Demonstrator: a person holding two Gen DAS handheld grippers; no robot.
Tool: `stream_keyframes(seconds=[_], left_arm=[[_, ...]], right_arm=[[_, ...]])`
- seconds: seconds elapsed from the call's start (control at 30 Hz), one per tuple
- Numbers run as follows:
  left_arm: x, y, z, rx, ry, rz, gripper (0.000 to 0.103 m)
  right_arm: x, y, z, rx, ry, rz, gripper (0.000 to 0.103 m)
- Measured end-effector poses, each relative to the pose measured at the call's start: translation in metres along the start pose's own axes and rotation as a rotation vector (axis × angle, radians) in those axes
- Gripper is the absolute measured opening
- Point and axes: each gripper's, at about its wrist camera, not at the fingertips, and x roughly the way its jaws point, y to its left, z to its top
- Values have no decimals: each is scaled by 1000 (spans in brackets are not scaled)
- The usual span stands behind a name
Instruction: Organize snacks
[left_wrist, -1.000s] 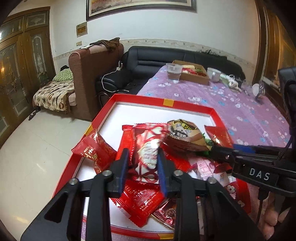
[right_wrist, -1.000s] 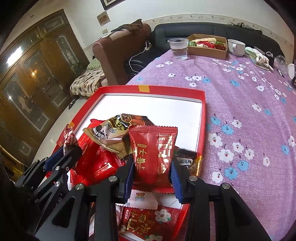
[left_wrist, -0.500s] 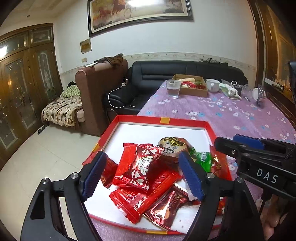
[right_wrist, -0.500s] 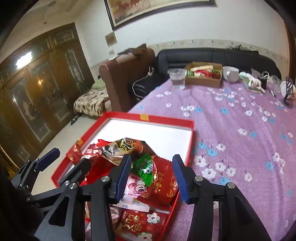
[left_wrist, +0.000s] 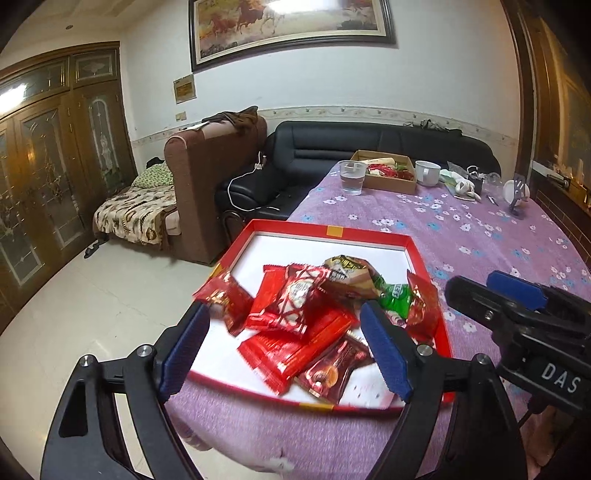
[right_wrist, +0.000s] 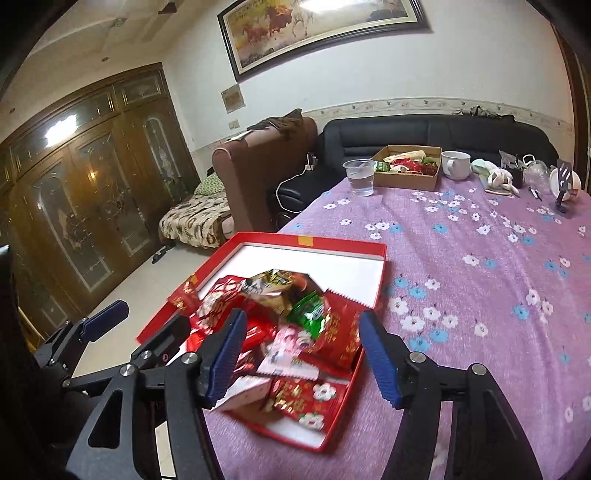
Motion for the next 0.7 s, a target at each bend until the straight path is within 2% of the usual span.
stream_keyframes(seconds=[0.3, 0.7], left_arm=[[-21, 22, -6, -55, -8, 43, 86], [-41, 40, -12, -73, -2, 58, 87]], right_arm=[[-22, 10, -17, 0, -28, 1, 68], [-42, 29, -18, -35, -74, 24, 69]])
